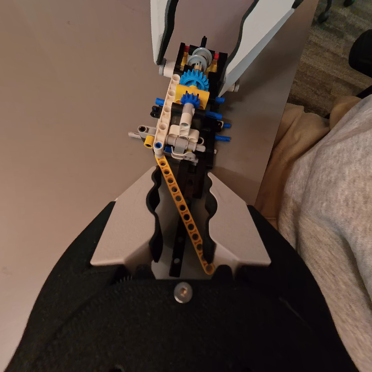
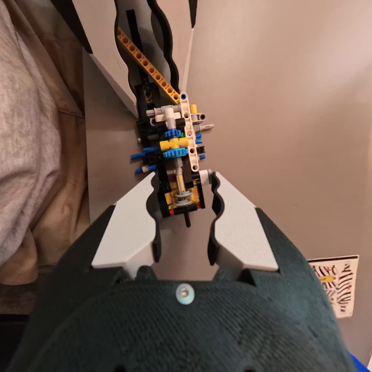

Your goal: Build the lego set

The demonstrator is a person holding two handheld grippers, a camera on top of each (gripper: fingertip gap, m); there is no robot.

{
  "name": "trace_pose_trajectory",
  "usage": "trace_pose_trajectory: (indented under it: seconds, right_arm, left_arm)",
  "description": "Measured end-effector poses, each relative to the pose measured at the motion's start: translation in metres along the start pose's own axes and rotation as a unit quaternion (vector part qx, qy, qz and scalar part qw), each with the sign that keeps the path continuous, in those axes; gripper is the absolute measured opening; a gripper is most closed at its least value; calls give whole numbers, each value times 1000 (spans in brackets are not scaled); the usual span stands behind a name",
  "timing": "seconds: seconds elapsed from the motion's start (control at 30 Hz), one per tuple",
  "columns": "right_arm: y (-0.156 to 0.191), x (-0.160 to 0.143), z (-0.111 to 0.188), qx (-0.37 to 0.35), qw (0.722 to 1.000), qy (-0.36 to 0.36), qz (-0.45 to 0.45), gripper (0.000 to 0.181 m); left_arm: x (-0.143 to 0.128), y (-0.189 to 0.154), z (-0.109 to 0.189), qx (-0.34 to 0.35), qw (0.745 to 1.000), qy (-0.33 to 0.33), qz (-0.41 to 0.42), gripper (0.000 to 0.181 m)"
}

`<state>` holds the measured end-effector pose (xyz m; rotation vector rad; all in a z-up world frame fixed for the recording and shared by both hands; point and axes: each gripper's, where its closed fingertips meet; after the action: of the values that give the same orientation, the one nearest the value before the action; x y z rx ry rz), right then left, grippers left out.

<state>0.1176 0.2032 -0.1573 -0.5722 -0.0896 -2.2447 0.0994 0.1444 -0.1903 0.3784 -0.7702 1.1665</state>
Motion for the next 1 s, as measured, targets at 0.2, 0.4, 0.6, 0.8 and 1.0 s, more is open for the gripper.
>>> trace_pose_trajectory:
  seconds: [0.2,0.4,0.6,0.8,1.0]
  right_arm:
    - [-2,-1,1,-22,1000,9,11,54]
    - [0,-1,2,-9,1000,13,15,52]
    - [5,1,4,18,1000,-1,24,31]
    - [5,1,3,10,1000,-11,20,31]
    - [-2,-3,4,4,1000,-14,2,58]
  left_arm:
    - [0,1,0,1,1000,0,-2,41]
    - [0,1,0,0,1000,0,-3,41]
    - [0,1,0,3,1000,0,-3,41]
    - [0,3,0,6,1000,0,-5,41]
    - [0,-1,-1,-4,1000,2,-12,41]
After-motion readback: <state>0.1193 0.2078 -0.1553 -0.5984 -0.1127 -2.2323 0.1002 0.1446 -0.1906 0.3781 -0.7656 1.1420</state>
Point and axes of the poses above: each gripper's, where its closed fingertips meet, z back along the fingers, x out of its top, y = z × x across the jaws
